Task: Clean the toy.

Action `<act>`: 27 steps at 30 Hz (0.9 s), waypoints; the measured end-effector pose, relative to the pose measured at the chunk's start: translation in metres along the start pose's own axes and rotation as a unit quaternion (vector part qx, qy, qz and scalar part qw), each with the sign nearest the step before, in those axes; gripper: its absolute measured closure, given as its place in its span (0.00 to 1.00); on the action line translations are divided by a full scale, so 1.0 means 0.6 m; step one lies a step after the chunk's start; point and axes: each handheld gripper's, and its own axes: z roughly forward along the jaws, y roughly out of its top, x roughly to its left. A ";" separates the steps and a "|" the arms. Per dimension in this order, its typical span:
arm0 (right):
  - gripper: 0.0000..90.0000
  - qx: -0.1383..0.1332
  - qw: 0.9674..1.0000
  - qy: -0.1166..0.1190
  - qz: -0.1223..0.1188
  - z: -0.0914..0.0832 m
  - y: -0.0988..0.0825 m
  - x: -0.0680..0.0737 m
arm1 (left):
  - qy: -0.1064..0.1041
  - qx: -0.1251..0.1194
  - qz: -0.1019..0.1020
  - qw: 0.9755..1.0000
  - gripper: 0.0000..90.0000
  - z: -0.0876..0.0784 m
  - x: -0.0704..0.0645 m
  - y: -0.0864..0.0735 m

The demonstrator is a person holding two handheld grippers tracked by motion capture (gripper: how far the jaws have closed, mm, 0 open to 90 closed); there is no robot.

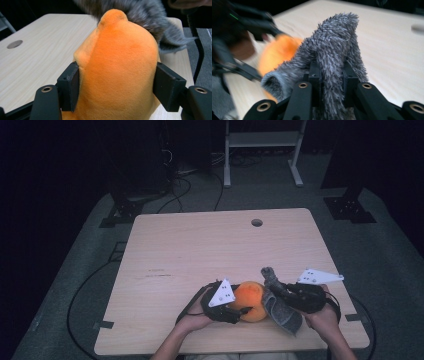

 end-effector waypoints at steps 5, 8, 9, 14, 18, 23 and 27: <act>0.82 -0.023 0.999 0.016 -0.034 -0.007 0.026 0.040 | -0.008 -0.001 -0.004 1.000 0.34 0.006 -0.007 0.003; 0.82 0.017 0.999 -0.006 -0.048 0.018 0.009 0.044 | -0.019 0.017 -0.002 1.000 0.21 0.011 -0.003 -0.010; 0.82 0.015 0.999 0.002 -0.036 0.022 0.000 0.039 | -0.023 0.011 -0.010 1.000 0.19 0.009 0.003 -0.013; 0.82 0.016 1.000 0.007 -0.017 0.014 -0.011 0.021 | -0.033 -0.014 -0.041 0.999 0.11 -0.009 0.029 -0.021; 0.82 0.017 1.000 0.011 -0.005 0.010 -0.017 0.008 | -0.045 -0.011 -0.062 0.997 0.09 0.002 0.037 -0.036; 0.82 0.020 1.000 0.009 -0.005 0.008 -0.020 0.003 | -0.080 -0.009 -0.079 0.994 0.06 0.027 0.028 -0.047; 0.82 0.015 1.000 0.005 0.003 0.003 -0.019 0.002 | -0.066 -0.027 -0.058 0.996 0.26 0.020 0.015 -0.038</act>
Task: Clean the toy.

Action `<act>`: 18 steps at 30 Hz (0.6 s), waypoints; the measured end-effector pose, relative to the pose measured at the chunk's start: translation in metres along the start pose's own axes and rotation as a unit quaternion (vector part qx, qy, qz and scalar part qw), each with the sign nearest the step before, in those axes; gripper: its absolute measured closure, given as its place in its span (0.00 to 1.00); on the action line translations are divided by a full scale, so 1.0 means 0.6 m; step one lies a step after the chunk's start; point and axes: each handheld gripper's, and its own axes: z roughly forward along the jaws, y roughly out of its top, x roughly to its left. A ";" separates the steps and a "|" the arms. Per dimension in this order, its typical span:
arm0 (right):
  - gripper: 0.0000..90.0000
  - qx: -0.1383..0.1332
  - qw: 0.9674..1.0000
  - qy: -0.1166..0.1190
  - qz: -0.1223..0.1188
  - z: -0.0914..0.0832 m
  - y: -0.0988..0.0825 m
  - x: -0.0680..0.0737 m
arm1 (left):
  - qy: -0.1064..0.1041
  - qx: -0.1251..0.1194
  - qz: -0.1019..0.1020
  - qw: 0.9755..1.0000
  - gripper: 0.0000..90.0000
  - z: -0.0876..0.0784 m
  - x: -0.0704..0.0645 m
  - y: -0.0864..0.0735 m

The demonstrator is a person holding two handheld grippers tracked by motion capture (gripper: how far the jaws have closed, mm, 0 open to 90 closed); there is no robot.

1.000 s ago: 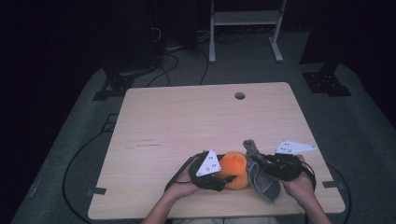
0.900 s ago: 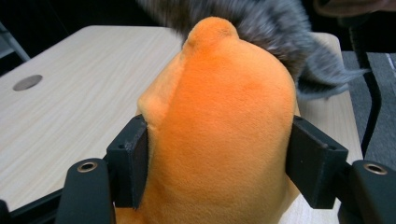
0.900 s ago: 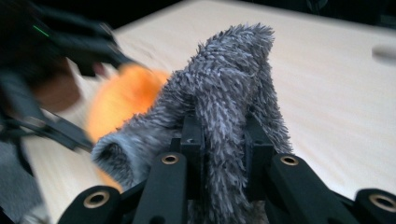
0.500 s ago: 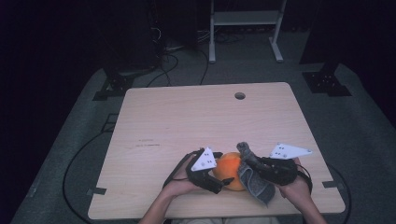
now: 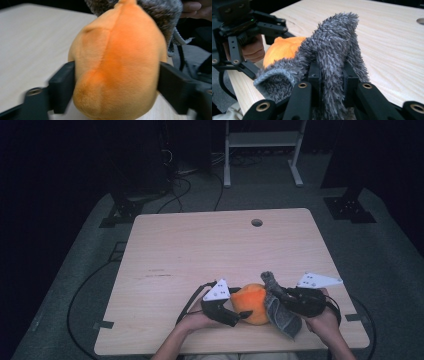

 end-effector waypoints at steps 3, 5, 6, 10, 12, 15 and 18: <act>0.82 -0.022 1.000 0.008 0.007 -0.012 0.007 0.001 | 0.014 -0.020 0.025 0.999 0.32 -0.018 -0.013 0.024; 0.82 -0.035 0.999 0.022 0.023 -0.014 0.008 -0.005 | 0.006 -0.032 0.022 0.999 0.32 -0.033 -0.015 0.039; 0.82 -0.038 0.998 0.031 0.032 -0.012 0.007 -0.008 | 0.003 -0.035 0.021 0.999 0.32 -0.038 -0.015 0.043; 0.82 -0.011 0.998 0.032 0.045 0.020 -0.007 -0.012 | 0.016 0.012 0.018 1.000 0.33 -0.032 -0.003 0.026; 0.82 0.005 0.999 0.023 0.038 0.035 -0.014 -0.012 | 0.015 0.000 0.003 1.000 0.33 -0.031 0.005 0.016; 0.82 -0.008 0.999 0.011 0.030 0.022 -0.005 -0.012 | 0.027 -0.002 -0.016 1.000 0.33 -0.031 0.011 0.018; 0.82 -0.030 0.999 0.012 0.016 0.005 0.009 0.001 | 0.031 -0.006 -0.016 0.999 0.32 -0.024 0.009 0.018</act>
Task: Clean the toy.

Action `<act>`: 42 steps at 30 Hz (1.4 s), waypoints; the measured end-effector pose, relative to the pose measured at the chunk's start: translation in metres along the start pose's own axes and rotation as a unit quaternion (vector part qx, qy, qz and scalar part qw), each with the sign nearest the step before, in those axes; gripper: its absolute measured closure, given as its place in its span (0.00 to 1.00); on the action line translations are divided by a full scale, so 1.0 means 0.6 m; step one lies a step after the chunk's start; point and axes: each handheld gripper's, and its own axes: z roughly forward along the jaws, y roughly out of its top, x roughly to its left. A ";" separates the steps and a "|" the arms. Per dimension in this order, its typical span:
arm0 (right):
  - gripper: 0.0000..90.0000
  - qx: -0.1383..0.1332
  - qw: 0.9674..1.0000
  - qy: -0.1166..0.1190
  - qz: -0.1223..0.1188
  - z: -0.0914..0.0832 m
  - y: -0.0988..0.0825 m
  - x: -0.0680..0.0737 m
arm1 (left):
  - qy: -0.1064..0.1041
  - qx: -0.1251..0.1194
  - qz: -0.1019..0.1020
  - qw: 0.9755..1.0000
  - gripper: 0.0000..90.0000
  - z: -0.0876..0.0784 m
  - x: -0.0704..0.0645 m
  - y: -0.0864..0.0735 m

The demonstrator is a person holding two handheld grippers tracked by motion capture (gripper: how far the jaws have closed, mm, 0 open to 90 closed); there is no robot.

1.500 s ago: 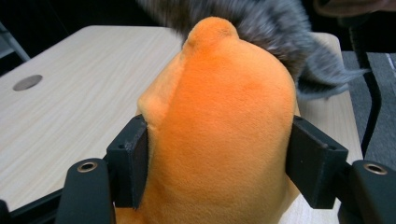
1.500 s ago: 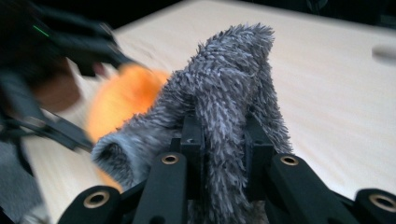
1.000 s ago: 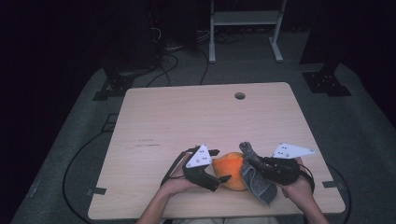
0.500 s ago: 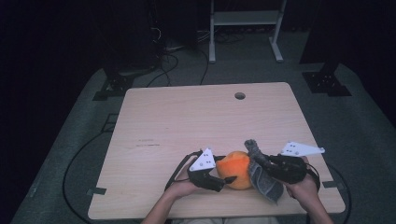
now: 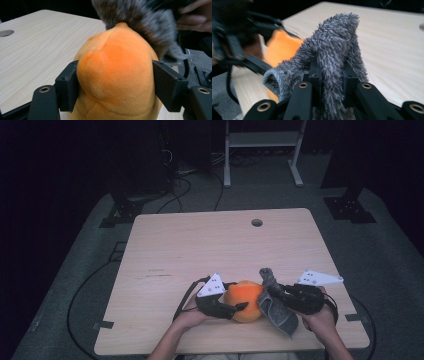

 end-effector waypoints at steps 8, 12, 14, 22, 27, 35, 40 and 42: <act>0.82 0.011 0.999 -0.003 -0.037 0.013 0.000 0.017 | -0.037 -0.016 -0.006 0.999 0.20 -0.010 0.005 -0.003; 0.82 0.009 1.000 0.000 -0.028 0.011 -0.007 0.005 | -0.030 0.006 -0.006 1.000 0.16 0.004 0.005 -0.011; 0.81 0.014 0.999 -0.006 -0.035 0.013 -0.009 0.003 | -0.022 0.008 0.007 1.000 0.22 0.008 0.000 -0.012; 0.82 0.028 0.999 -0.037 -0.027 0.009 -0.027 -0.022 | -0.021 0.006 0.002 1.000 0.30 0.005 0.002 -0.015; 0.82 0.001 0.997 -0.043 -0.061 -0.009 -0.009 -0.002 | -0.015 0.002 0.002 1.000 0.30 0.007 0.003 -0.016; 0.81 0.009 0.997 0.002 -0.076 0.008 -0.005 0.020 | -0.041 0.010 0.019 0.999 0.24 0.002 -0.001 -0.014; 0.81 0.014 0.997 0.008 -0.078 0.005 -0.010 0.016 | -0.030 0.023 0.018 0.999 0.16 0.010 0.000 -0.015; 0.81 0.016 0.997 0.008 -0.077 0.005 -0.011 0.012 | -0.024 0.018 0.025 0.999 0.24 0.012 -0.003 -0.017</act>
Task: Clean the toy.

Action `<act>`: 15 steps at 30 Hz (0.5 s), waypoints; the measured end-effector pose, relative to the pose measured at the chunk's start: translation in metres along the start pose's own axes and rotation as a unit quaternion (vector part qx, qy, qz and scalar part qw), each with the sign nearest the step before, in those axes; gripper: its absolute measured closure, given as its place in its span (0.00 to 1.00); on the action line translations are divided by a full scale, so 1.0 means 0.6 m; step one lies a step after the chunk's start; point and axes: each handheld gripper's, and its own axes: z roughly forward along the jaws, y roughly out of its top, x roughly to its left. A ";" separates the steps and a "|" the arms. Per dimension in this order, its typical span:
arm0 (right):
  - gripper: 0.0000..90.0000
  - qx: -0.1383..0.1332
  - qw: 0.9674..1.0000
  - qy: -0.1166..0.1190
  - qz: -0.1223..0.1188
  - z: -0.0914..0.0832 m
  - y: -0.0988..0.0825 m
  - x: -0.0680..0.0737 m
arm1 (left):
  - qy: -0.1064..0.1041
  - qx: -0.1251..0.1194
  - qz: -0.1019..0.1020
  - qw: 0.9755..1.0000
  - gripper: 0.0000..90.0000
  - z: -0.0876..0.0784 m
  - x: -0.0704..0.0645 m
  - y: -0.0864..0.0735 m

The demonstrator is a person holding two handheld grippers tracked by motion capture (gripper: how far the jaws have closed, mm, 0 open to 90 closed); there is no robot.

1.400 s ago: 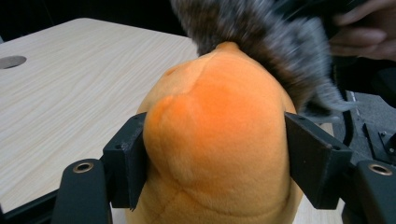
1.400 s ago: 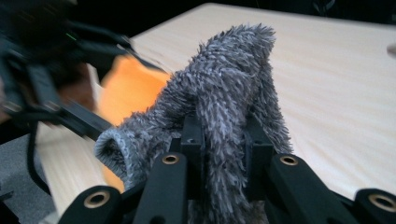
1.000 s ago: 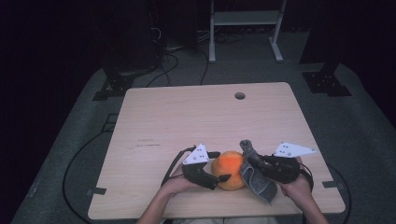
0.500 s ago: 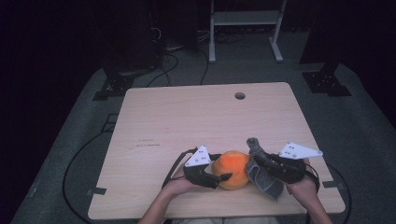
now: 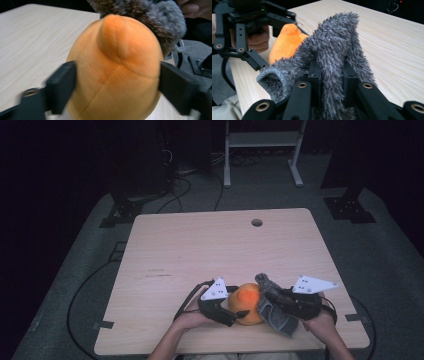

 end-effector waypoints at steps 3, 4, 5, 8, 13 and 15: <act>0.81 0.002 1.000 -0.006 0.015 -0.003 -0.007 -0.015 | 0.006 0.000 -0.002 1.000 0.31 0.003 -0.002 0.001; 0.81 0.008 1.000 -0.016 0.020 -0.003 -0.010 -0.022 | 0.006 0.000 -0.002 1.000 0.32 0.004 -0.003 0.001; 0.81 0.013 0.999 -0.021 0.024 -0.004 -0.013 -0.027 | 0.004 0.002 0.001 1.000 0.33 0.004 -0.005 0.001; 0.82 0.012 0.999 -0.027 0.038 -0.012 -0.013 -0.033 | 0.003 0.003 0.002 1.000 0.34 0.003 -0.006 0.001; 0.82 0.010 1.000 -0.005 0.013 -0.007 0.001 -0.013 | -0.008 0.005 0.007 1.000 0.22 -0.005 -0.002 0.004; 0.82 0.014 1.000 0.006 0.018 -0.001 -0.004 -0.015 | 0.000 0.016 0.000 1.000 0.14 0.000 0.000 0.004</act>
